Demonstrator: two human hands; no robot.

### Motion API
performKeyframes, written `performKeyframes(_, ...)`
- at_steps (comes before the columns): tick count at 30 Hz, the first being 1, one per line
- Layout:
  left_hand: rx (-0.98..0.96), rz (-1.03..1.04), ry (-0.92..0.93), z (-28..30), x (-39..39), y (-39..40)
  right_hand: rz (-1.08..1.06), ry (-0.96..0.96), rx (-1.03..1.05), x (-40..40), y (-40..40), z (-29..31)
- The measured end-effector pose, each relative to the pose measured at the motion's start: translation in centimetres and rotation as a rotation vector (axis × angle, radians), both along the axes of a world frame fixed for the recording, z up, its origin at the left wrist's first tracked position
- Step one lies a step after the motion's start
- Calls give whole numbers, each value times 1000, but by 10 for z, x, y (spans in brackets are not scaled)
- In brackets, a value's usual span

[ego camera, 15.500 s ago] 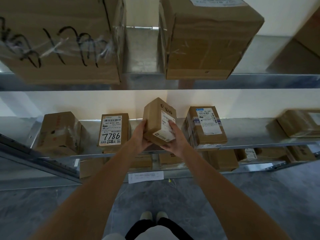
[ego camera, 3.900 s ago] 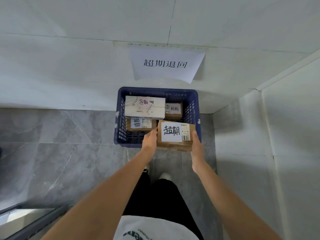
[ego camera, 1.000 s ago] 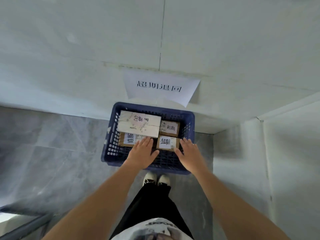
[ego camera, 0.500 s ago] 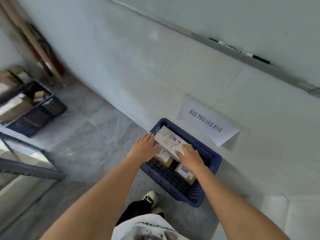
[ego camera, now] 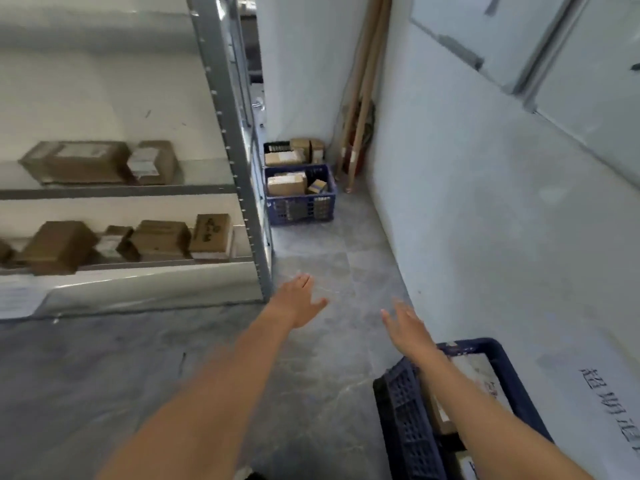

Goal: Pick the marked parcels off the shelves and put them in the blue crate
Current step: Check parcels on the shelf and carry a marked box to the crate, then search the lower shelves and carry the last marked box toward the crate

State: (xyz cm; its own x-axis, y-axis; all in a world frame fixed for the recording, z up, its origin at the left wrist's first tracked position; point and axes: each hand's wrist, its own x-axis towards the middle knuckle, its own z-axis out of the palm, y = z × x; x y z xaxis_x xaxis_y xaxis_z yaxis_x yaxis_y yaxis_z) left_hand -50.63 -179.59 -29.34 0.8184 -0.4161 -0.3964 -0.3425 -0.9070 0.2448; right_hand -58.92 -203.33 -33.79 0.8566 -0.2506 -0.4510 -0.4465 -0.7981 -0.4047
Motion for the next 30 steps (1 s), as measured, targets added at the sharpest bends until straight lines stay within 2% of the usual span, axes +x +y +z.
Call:
performKeyframes(7, -27, 344, 4, 13, 12, 206, 237, -129, -22, 90, 188, 7)
performKeyframes(11, -90, 428, 14, 14, 13, 287, 319, -148, 43, 120, 275, 10)
performKeyframes(19, -160, 508, 69, -8, 65, 352, 386, -93, 43, 179, 345, -12)
performKeyframes(30, -241, 621, 188, -75, 212, 379, 386, -15, 114, 326, 394, -79)
